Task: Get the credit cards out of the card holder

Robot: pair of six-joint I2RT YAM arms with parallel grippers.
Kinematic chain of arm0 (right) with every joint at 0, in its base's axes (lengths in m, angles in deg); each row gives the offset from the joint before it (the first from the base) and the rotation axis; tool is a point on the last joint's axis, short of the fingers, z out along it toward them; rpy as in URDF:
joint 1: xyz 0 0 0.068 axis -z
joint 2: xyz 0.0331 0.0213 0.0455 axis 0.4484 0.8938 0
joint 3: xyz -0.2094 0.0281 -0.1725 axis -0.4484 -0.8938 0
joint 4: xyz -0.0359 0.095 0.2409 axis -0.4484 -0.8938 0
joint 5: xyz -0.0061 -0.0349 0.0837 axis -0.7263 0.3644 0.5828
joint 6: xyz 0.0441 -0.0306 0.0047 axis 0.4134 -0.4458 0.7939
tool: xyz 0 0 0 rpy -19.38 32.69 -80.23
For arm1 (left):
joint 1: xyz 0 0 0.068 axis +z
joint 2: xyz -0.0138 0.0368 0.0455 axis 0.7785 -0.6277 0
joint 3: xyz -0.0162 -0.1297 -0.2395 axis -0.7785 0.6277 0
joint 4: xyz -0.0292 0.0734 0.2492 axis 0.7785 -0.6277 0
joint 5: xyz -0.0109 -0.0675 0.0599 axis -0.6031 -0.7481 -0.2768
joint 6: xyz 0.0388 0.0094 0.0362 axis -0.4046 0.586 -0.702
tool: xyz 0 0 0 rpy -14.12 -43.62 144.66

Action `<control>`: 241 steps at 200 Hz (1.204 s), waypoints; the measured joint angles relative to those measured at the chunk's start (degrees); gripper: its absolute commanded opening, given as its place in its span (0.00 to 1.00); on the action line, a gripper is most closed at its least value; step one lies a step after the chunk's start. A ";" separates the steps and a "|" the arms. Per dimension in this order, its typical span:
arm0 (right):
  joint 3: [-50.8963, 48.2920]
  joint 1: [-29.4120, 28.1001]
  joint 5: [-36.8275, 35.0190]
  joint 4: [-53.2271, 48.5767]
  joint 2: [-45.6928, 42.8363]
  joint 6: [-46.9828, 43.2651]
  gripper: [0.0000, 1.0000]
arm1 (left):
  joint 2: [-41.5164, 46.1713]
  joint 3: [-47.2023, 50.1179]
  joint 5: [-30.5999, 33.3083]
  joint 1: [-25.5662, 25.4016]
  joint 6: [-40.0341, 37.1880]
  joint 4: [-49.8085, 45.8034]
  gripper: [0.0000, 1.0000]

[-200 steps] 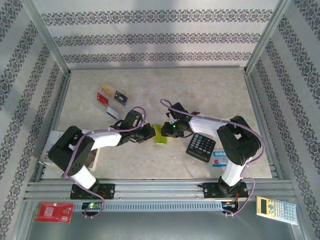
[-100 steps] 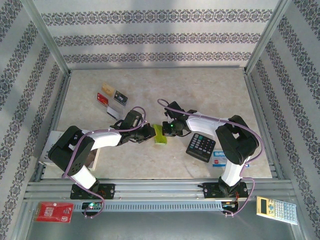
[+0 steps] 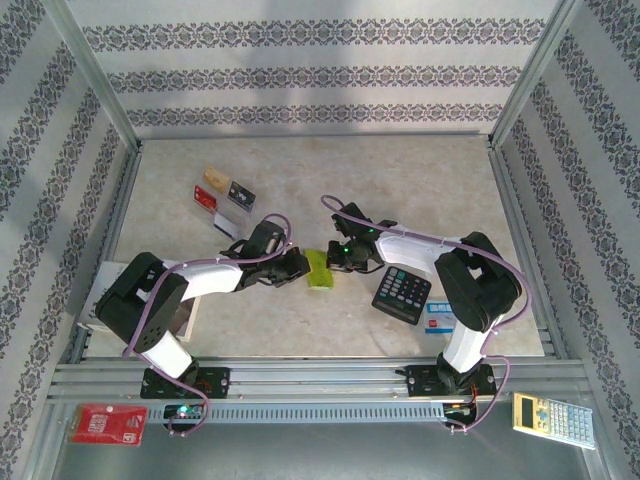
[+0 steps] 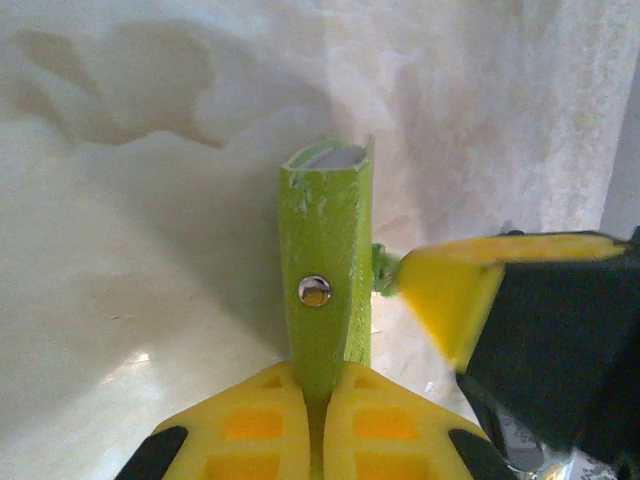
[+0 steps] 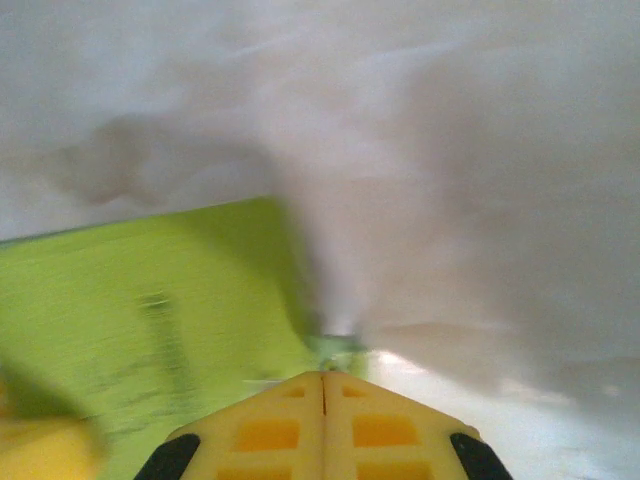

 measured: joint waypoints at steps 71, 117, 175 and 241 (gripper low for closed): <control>-3.10 2.86 -7.06 -2.95 -3.37 1.01 0.05 | 0.22 0.00 -0.22 1.14 0.04 -1.11 0.00; -3.39 2.78 -2.64 2.38 -7.54 -1.18 0.42 | 0.22 -0.02 -1.49 1.16 -0.20 -1.11 0.00; -3.43 4.15 9.70 7.37 -5.07 -3.34 0.48 | 1.70 -1.33 -4.15 1.25 -2.38 -1.40 0.00; -7.78 8.55 19.65 13.49 -3.89 -3.52 0.56 | 4.15 -2.60 -8.83 4.98 -4.46 -2.43 0.00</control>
